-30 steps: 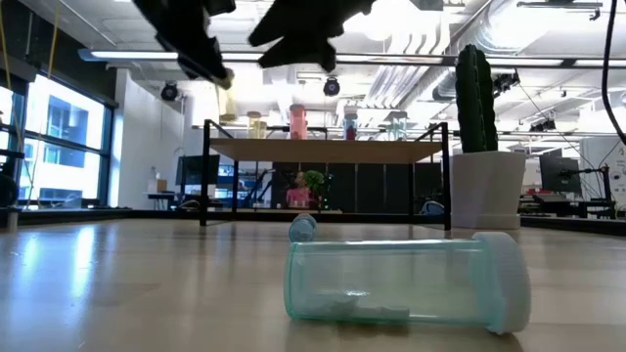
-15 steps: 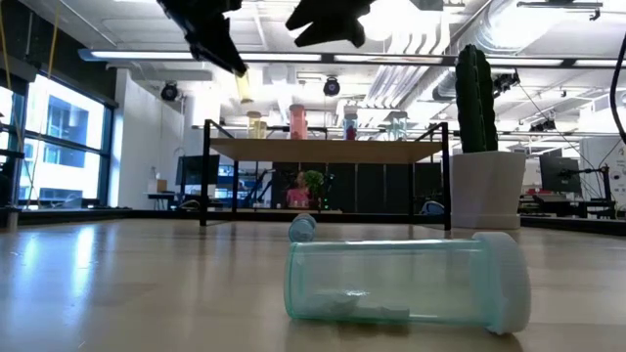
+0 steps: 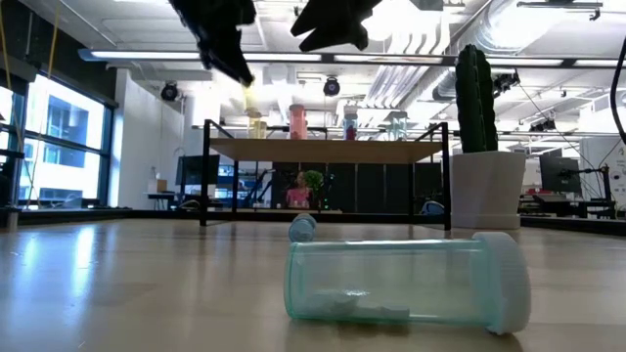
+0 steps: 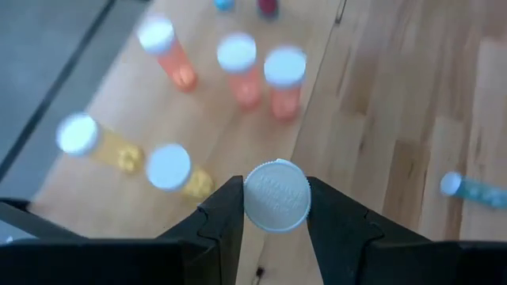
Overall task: Pick and place medicine bottles onto shelf by color
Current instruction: Put the yellow pill bottle on the shelf aligned with the other yellow pill bottles
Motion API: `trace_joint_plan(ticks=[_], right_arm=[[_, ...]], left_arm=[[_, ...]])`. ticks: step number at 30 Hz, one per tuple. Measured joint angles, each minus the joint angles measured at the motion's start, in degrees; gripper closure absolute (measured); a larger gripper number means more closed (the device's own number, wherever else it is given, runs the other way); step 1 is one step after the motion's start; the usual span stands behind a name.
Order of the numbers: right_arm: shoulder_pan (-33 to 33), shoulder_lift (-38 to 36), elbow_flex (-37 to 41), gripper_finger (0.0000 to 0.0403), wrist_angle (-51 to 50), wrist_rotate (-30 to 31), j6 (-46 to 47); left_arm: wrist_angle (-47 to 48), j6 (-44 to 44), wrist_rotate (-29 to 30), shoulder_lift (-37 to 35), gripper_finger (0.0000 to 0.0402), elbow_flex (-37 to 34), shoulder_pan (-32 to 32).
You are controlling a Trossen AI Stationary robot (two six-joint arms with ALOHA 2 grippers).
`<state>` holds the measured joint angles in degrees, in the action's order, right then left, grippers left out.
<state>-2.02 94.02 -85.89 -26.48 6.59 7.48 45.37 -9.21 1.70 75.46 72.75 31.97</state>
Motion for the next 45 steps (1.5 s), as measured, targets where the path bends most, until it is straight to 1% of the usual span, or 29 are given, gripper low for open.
trace_joint_plan(ticks=[2,10,14,26,45], right_arm=[[0.0,0.0,0.0,0.0224,-0.5,0.0,0.1],[0.0,0.0,0.0,0.0224,-0.8,0.0,0.2],[0.0,0.0,0.0,0.0224,-0.8,-0.1,0.2],[0.1,0.1,0.0,0.0224,-0.7,-0.1,0.2],[0.1,0.1,0.0,0.0224,-0.7,-0.1,0.2]], left_arm=[[1.2,0.0,0.5,1.4,0.0289,0.0,0.0],[1.1,0.0,0.9,5.7,0.0289,0.0,0.1],[0.7,0.0,0.9,6.7,0.0289,0.0,0.8],[0.5,0.0,0.1,6.9,0.0289,0.0,3.7],[-1.4,0.0,-0.2,7.1,0.0288,-0.1,3.7]])
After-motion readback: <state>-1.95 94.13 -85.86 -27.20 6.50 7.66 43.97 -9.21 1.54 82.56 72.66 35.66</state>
